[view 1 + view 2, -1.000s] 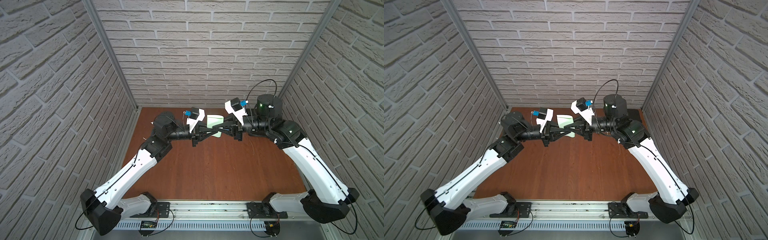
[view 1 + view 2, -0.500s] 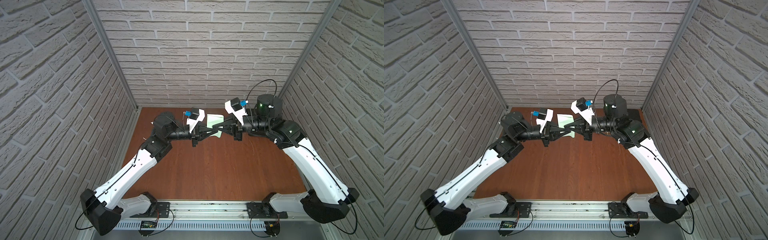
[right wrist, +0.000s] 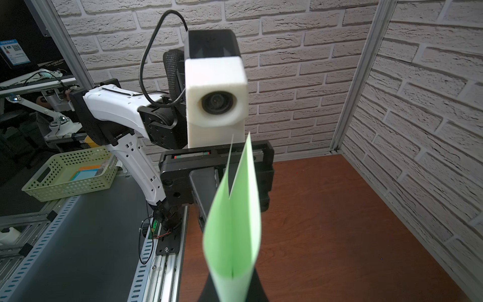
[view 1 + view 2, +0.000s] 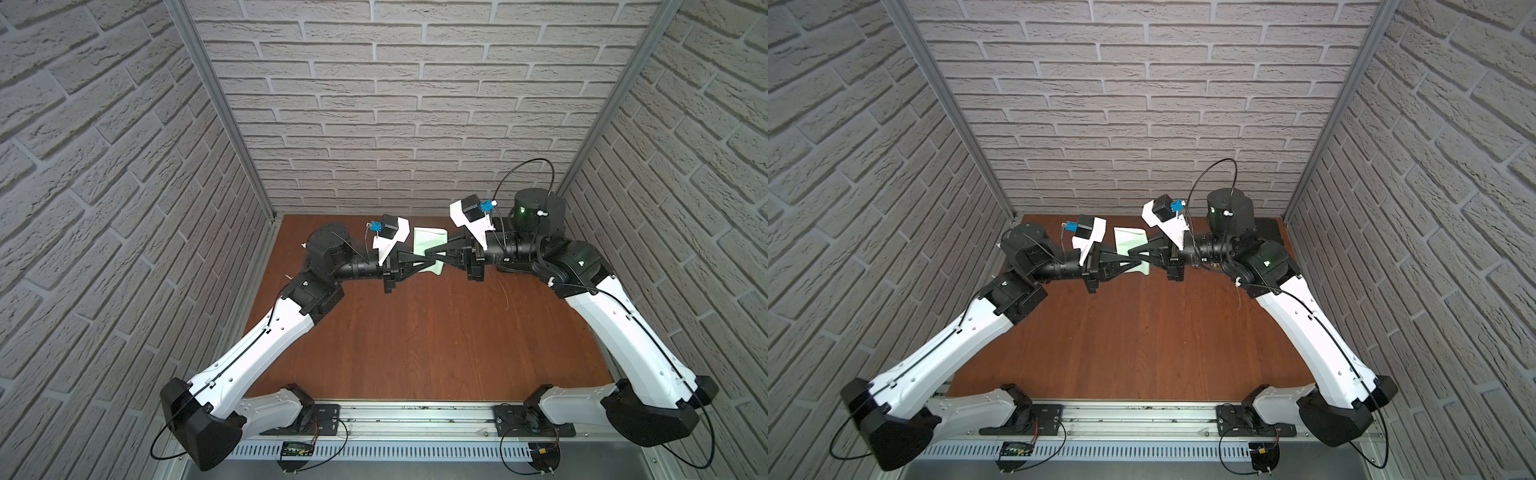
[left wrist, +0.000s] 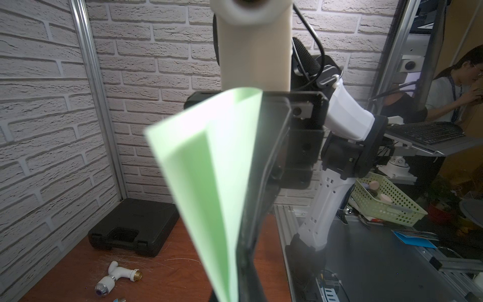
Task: Fold the square paper along the opposite sides
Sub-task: Smooth out the paper.
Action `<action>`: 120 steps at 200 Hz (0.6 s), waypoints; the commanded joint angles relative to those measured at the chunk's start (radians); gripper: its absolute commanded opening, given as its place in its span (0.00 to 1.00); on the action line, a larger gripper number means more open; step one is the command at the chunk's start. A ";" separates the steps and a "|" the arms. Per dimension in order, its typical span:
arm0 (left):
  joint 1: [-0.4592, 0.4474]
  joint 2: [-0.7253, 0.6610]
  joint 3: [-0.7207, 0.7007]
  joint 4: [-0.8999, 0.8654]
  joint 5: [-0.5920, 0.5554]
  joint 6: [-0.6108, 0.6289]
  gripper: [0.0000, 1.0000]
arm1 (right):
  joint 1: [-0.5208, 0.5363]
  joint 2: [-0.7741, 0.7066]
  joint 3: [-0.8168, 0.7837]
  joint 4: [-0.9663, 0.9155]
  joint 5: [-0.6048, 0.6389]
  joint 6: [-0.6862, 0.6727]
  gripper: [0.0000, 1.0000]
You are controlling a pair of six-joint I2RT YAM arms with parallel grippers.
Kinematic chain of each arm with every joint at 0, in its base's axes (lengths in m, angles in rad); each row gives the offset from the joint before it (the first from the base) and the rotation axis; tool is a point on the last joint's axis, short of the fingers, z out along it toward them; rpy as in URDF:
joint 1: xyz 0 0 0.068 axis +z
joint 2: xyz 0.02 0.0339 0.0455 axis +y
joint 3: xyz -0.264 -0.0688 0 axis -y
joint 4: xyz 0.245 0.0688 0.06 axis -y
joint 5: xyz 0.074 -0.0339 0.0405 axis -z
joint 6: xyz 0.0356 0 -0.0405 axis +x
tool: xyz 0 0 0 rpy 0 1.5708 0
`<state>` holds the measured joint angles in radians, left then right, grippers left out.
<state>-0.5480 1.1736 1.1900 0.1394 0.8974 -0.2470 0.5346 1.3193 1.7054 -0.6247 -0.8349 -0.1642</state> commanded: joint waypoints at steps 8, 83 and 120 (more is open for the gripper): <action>0.005 -0.041 0.037 0.041 0.009 0.027 0.00 | 0.016 -0.011 0.006 0.025 0.017 0.001 0.03; 0.004 -0.049 0.021 0.049 0.037 0.007 0.00 | 0.016 -0.005 0.034 0.009 0.019 -0.006 0.35; 0.005 -0.050 0.011 0.055 0.047 0.004 0.00 | 0.014 -0.011 0.089 -0.025 0.034 -0.036 0.36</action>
<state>-0.5480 1.1439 1.1912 0.1356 0.9176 -0.2394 0.5461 1.3197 1.7451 -0.6434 -0.8085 -0.1745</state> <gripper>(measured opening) 0.074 0.367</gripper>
